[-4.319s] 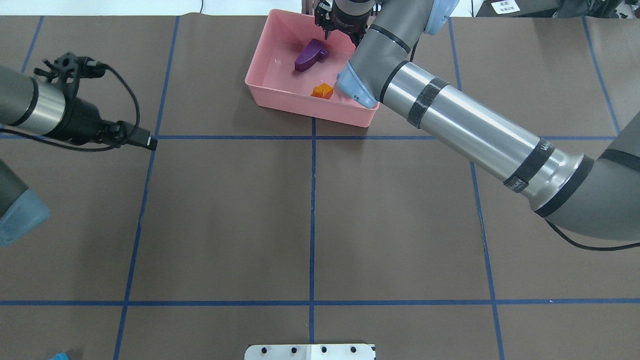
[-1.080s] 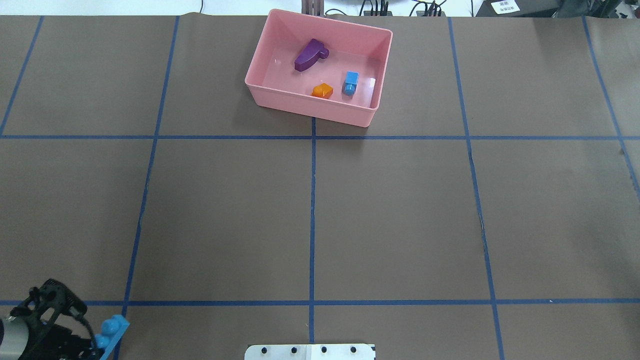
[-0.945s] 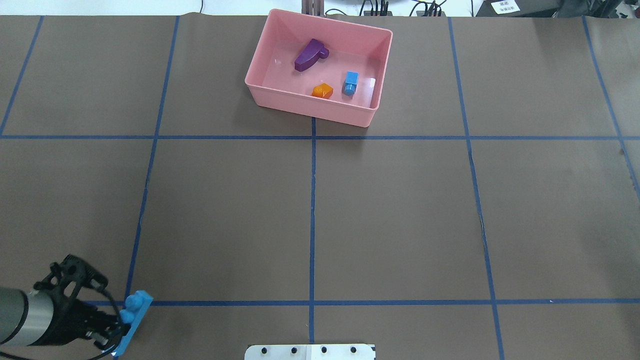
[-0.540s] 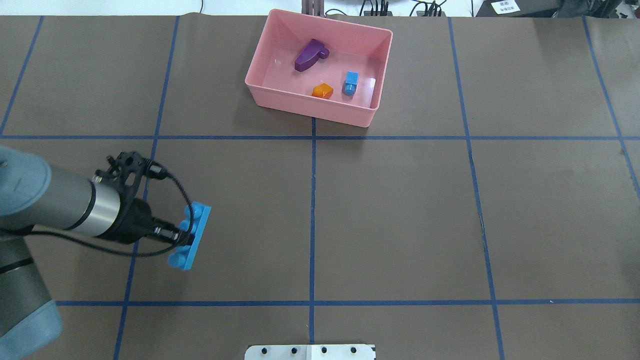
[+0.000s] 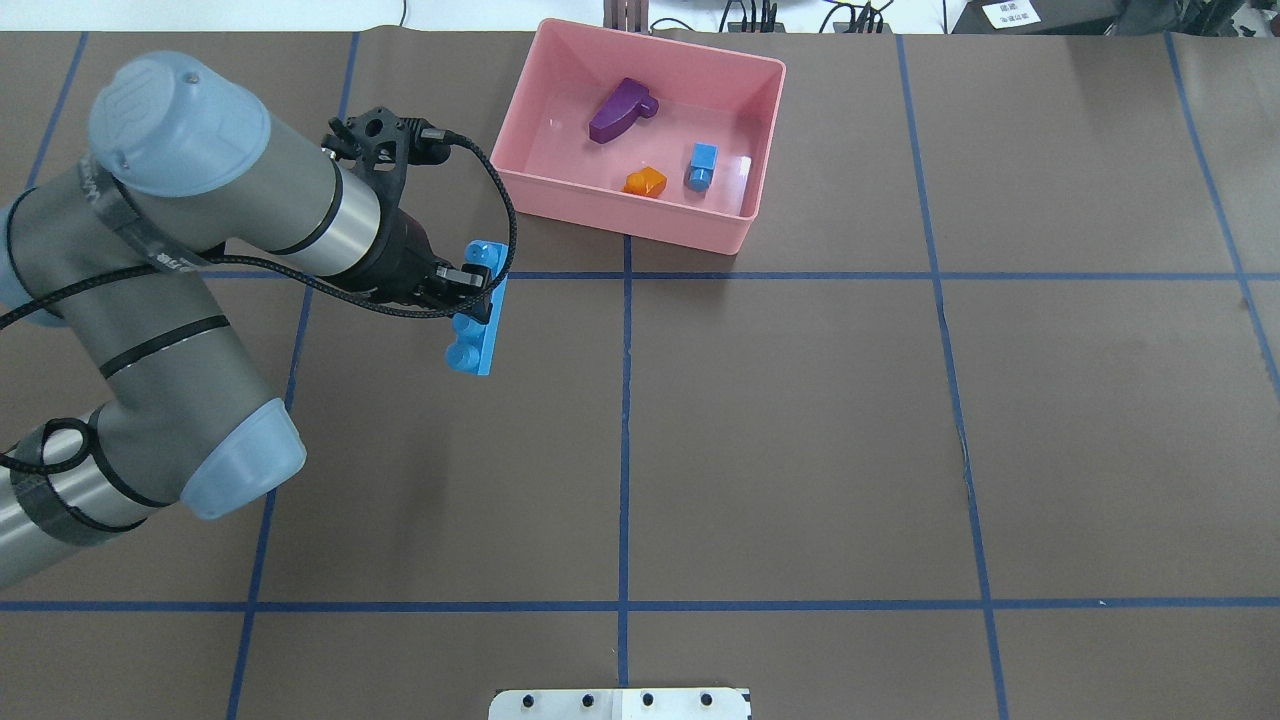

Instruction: Put all blocks into box

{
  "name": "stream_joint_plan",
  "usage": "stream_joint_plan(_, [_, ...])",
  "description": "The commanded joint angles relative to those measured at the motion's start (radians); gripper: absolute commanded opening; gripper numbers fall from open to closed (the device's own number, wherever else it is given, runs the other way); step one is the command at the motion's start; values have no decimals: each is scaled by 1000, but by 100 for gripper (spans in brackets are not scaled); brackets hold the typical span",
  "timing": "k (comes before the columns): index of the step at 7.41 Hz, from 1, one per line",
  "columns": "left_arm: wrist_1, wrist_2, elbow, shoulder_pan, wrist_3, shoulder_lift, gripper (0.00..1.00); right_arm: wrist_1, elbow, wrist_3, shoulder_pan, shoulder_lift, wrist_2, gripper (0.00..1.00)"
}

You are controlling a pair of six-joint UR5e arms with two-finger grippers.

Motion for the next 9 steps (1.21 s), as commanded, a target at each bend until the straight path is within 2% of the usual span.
stream_joint_plan(1, [4, 1, 50, -27, -38, -68, 0, 194, -113, 76, 1, -36, 6, 100])
stream_joint_plan(3, [-4, 1, 269, -70, -130, -296, 0, 198, -136, 85, 1, -44, 32, 100])
stream_joint_plan(5, [-51, 97, 488, -95, -152, -450, 0, 196, -148, 88, 1, -44, 33, 100])
stream_joint_plan(6, [-164, 108, 636, -98, -193, -505, 0, 196, -150, 87, 1, -44, 34, 89])
stream_joint_plan(7, [-345, 207, 843, -95, -265, -589, 0, 196, -151, 88, 1, -44, 49, 62])
stream_joint_plan(8, [-405, 225, 962, -93, -268, -642, 0, 196, -152, 85, 1, -45, 55, 23])
stream_joint_plan(9, [-424, 246, 980, -95, -268, -641, 0, 199, -152, 81, 1, -47, 60, 0])
